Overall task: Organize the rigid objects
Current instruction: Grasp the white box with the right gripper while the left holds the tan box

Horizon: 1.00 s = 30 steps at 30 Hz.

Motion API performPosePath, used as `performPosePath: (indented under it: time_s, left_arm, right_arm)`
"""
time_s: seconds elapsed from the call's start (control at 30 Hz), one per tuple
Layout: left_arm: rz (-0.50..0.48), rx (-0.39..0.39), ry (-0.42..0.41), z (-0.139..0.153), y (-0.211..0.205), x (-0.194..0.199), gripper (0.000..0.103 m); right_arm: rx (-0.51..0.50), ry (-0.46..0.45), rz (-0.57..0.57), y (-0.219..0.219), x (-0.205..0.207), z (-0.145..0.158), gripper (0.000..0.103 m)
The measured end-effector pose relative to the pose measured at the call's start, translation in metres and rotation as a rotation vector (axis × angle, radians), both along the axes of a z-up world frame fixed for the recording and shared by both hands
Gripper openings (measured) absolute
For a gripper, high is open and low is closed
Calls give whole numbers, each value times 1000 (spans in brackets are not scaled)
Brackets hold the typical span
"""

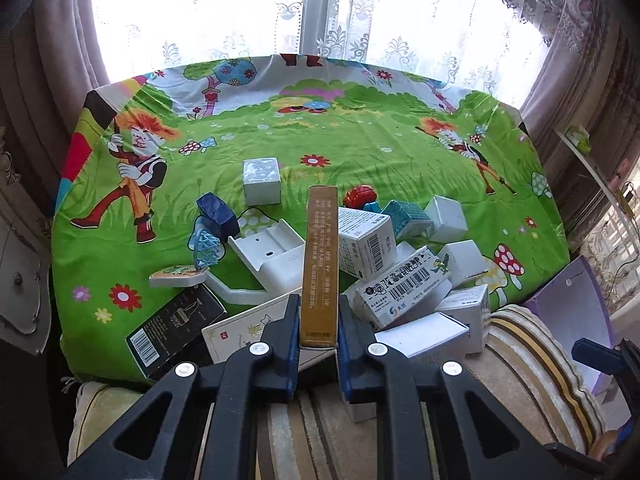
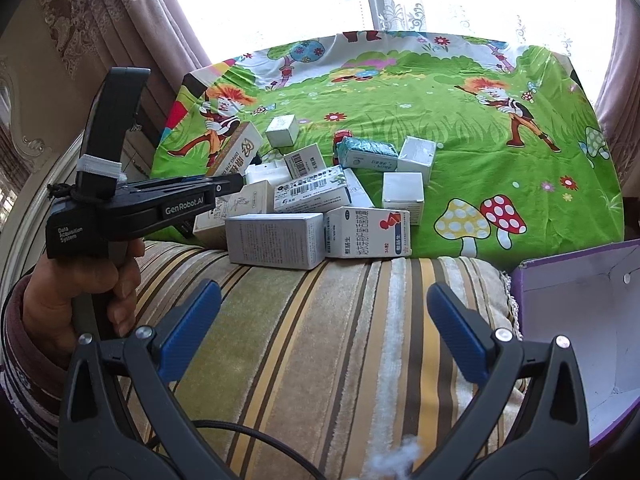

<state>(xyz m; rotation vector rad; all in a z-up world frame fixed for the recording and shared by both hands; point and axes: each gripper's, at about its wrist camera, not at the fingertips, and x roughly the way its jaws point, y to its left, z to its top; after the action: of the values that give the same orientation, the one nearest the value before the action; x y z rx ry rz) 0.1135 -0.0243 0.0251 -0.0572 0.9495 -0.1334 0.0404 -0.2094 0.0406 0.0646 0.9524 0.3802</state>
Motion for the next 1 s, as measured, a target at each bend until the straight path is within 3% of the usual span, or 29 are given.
performPosePath:
  time_s: [0.3,0.47,0.67,1.0]
  left_arm:
    - [86,-148,-35,6,44,-45,16]
    - [124,-175,-66,6,61,-66,16]
    - [151,-230,-64,-3,75,-72,16]
    - [144,-258,-67,-7,76,-75,16]
  right_arm:
    - [13,59,0,26,17,-3,103]
    - [-12,122,2,48,36,-17,103]
    - [-73,134,-10,64,52,-27,103]
    - [-148,169,19,87,68,-40,103]
